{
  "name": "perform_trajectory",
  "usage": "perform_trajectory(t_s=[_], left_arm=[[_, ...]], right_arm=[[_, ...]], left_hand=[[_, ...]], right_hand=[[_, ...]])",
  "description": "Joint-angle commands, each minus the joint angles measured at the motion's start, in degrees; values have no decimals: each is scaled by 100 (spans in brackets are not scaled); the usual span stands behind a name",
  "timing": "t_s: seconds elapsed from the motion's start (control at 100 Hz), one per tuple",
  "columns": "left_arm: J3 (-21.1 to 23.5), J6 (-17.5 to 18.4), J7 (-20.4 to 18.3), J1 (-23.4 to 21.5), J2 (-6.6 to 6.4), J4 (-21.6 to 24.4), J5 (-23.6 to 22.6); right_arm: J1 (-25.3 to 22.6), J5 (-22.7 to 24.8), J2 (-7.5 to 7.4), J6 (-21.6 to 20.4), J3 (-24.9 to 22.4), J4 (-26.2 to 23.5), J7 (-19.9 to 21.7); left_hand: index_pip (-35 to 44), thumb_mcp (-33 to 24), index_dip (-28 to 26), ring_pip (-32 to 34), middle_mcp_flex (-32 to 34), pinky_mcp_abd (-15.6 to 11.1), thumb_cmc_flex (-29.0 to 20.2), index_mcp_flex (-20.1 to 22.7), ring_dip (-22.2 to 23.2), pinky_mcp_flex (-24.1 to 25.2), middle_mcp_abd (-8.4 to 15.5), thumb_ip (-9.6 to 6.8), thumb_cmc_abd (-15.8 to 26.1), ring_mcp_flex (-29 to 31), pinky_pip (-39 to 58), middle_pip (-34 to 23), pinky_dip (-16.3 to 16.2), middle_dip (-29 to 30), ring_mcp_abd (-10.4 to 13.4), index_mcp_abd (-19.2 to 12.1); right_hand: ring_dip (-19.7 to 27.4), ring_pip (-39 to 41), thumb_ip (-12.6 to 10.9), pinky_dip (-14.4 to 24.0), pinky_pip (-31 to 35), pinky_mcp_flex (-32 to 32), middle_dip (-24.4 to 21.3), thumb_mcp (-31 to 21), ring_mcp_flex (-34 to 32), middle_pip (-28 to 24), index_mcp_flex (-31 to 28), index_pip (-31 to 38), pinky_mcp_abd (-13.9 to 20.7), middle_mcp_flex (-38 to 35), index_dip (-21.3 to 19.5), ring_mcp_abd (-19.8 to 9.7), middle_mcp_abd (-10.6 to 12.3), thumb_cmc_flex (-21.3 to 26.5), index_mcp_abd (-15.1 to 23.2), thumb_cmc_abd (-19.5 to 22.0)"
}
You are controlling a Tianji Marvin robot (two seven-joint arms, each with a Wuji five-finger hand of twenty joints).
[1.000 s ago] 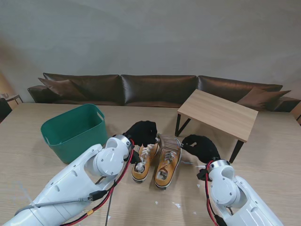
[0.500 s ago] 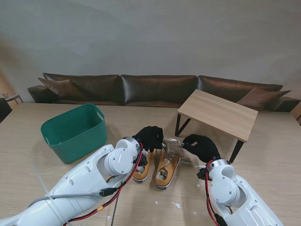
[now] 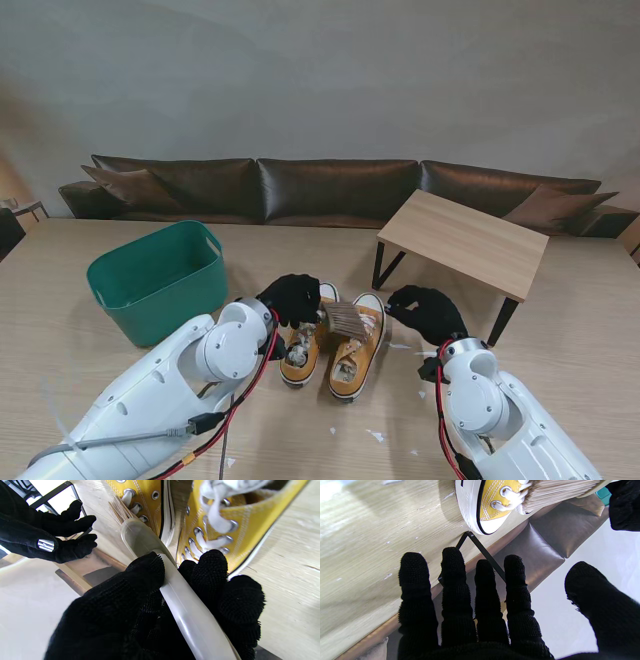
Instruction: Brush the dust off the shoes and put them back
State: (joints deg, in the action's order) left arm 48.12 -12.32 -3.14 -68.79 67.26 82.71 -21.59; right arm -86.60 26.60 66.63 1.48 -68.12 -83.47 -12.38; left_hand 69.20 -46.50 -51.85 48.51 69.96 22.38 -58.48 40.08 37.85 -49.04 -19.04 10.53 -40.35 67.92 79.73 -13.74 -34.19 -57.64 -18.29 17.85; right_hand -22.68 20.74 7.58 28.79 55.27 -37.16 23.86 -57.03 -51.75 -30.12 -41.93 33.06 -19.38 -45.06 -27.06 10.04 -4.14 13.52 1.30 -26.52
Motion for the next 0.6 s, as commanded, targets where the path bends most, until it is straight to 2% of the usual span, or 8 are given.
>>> perform_trajectory(t_s=[0.0,0.3,0.59], left_arm=[[97,-16,-114,-39,-93,121,-58],[700,84,-212,-423,-244,686,-485],[1487,174,-189,-1093,-359,1348,-1010]], right_arm=[[-9,-6,29,-7,24,2,81],[-19,-8,24,5,22,-9,106],[-5,-10,22,-1,47,12,122]], left_hand=[[122,-597,39,67,166,-145,-576,63,76,10,99,-218,264,413,30,-195,9,-51,111,-12],[120,-578,36,55,158,-154,-576,53,74,14,110,-221,275,413,28,-192,10,-49,116,-16],[117,-563,31,44,153,-170,-585,48,75,15,108,-227,283,409,25,-190,12,-49,124,-27]], right_hand=[[-64,59,-111,-58,81,1482,-98,-86,-46,-99,-41,65,-137,-50,136,33,-86,-212,46,194],[-63,57,-111,-58,82,1481,-98,-88,-38,-101,-41,66,-135,-51,136,28,-89,-211,49,194],[-65,62,-113,-58,82,1482,-97,-89,-46,-105,-47,67,-134,-57,135,27,-95,-206,35,198]])
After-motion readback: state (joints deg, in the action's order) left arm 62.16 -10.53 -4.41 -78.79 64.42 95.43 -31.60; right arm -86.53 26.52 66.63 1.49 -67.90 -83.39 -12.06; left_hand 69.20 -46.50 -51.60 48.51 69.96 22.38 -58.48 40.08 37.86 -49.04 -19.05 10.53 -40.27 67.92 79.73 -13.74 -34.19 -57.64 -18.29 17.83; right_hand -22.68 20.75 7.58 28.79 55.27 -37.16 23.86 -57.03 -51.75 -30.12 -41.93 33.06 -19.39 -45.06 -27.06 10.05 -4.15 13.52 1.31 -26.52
